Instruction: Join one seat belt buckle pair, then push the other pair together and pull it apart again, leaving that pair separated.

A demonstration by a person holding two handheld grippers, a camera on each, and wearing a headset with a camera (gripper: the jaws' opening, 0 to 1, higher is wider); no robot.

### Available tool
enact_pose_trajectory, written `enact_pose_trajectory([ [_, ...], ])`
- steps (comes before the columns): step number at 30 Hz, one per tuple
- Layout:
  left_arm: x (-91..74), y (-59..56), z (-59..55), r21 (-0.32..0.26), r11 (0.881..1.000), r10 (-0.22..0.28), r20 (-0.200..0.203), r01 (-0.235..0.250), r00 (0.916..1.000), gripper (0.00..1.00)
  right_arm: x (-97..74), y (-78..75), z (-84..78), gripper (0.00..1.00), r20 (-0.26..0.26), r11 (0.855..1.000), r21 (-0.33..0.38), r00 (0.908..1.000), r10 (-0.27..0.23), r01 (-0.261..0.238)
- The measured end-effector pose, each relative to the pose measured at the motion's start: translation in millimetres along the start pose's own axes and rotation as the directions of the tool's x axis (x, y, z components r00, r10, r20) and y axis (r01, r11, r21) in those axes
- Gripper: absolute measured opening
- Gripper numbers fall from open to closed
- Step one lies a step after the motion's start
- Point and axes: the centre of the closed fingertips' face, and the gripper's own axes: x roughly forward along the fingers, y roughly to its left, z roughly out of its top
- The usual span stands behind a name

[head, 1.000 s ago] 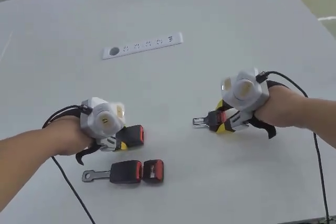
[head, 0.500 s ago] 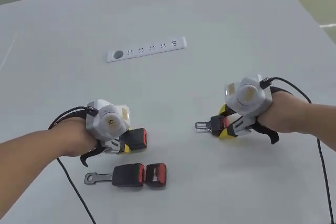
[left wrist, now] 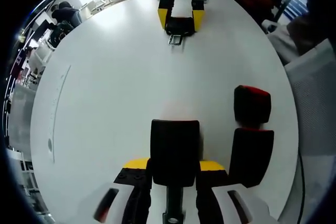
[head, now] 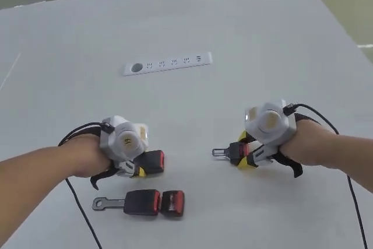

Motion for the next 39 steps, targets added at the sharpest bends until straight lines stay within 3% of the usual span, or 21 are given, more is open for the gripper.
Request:
enact_pose_trajectory([
  [16,1.0,-0.1,0.6,0.003,1.000,-0.003,-0.016,0.003,0.9999,0.32,34.3,13.2,51.9,0.35,0.089,1.000,-0.007,0.9960,-0.004,0.005],
  [27,1.2,-0.6,0.2,0.007,1.000,-0.003,-0.014,0.003,0.9999,0.32,56.2,17.2,85.9,0.35,0.120,1.000,-0.012,0.9927,-0.009,0.011],
  [39,1.2,-1.0,-0.5,0.006,1.000,-0.006,-0.022,0.006,0.9997,0.32,63.4,19.6,96.4,0.34,0.094,0.998,-0.062,0.9956,-0.002,0.007],
])
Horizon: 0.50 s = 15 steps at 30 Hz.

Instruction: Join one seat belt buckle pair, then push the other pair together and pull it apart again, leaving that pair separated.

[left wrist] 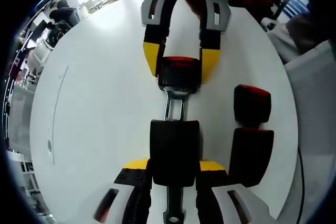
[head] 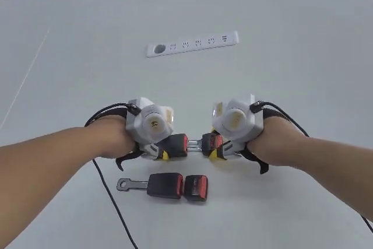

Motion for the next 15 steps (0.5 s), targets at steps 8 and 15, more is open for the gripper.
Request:
enact_pose_trajectory([
  [8,0.0,0.4,0.3,0.000,1.000,-0.006,-0.004,0.006,1.0000,0.32,-1.2,0.8,2.5,0.34,0.018,1.000,0.000,0.9998,0.004,-0.004],
  [15,-0.3,0.2,0.8,0.015,1.000,-0.001,-0.005,0.001,1.0000,0.32,7.2,4.8,12.2,0.34,0.041,1.000,-0.019,0.9992,0.000,0.001],
])
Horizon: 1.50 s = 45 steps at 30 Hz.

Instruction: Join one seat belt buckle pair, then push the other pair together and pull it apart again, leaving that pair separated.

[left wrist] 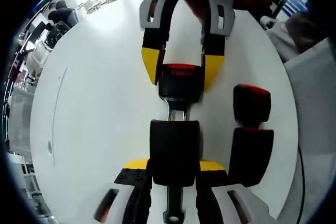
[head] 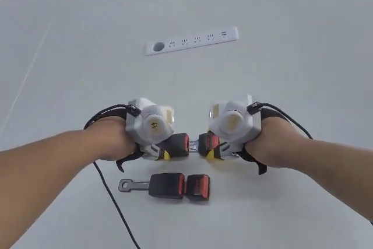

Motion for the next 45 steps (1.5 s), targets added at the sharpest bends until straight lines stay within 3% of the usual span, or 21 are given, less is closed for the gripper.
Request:
enact_pose_trajectory([
  [9,-0.9,-0.1,-1.0,0.005,1.000,0.014,0.029,-0.014,0.9995,0.31,1.7,-2.1,-0.9,0.33,0.033,0.999,0.029,0.9994,0.013,-0.014],
  [14,-1.0,1.0,-1.6,-0.020,1.000,0.004,0.047,-0.003,0.9989,0.31,4.2,-2.0,2.9,0.32,0.015,0.999,0.037,0.9999,0.004,-0.005],
  [24,-0.4,-0.4,-0.4,0.005,1.000,-0.015,0.038,0.014,0.9992,0.30,12.3,-1.1,13.4,0.31,0.028,1.000,0.020,0.9996,0.008,-0.009],
  [38,-0.6,-0.7,0.2,0.001,1.000,-0.008,0.059,0.008,0.9982,0.31,7.8,-1.0,9.9,0.32,0.028,1.000,0.022,0.9996,0.010,-0.011],
  [45,-0.3,-0.6,0.2,-0.001,1.000,-0.022,0.072,0.022,0.9971,0.31,-2.2,-1.6,-2.1,0.32,0.012,0.999,0.033,0.9998,0.013,-0.014],
])
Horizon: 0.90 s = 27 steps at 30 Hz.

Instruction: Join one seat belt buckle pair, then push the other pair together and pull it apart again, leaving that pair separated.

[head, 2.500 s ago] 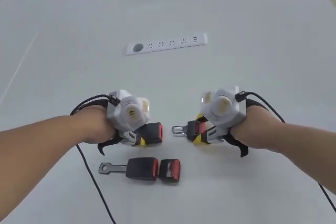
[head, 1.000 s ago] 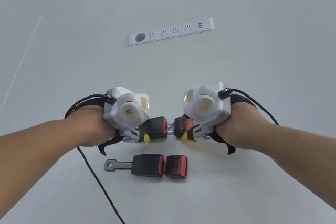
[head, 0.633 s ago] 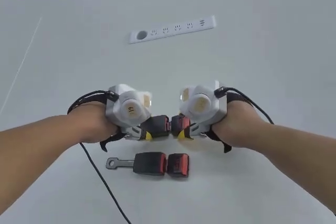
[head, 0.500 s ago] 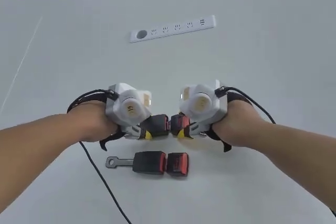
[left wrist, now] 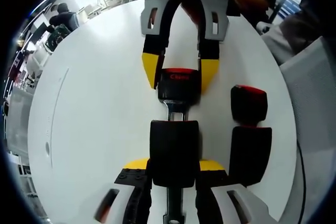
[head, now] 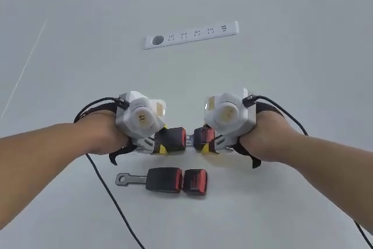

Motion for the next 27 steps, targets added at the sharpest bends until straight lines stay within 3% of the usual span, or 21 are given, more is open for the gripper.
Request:
enact_pose_trajectory([
  [6,-0.9,0.1,-1.1,-0.019,1.000,0.011,0.025,-0.010,0.9996,0.31,-7.9,-0.4,-11.3,0.33,-0.008,1.000,-0.003,0.9999,-0.006,0.006],
  [7,-1.3,0.2,-2.0,-0.032,0.999,0.013,0.030,-0.012,0.9995,0.31,-10.3,-0.8,-17.6,0.33,-0.030,1.000,0.004,0.9995,-0.009,0.009],
  [10,-1.2,0.2,-1.7,-0.039,0.999,0.018,0.040,-0.016,0.9991,0.31,-18.6,-1.8,-24.9,0.33,-0.019,1.000,0.009,0.9997,-0.015,0.015],
  [27,-0.8,0.4,-1.6,-0.033,0.999,0.024,0.012,-0.023,0.9996,0.32,-82.0,-3.6,-95.7,0.35,-0.099,0.997,0.042,0.9929,-0.065,0.070],
])
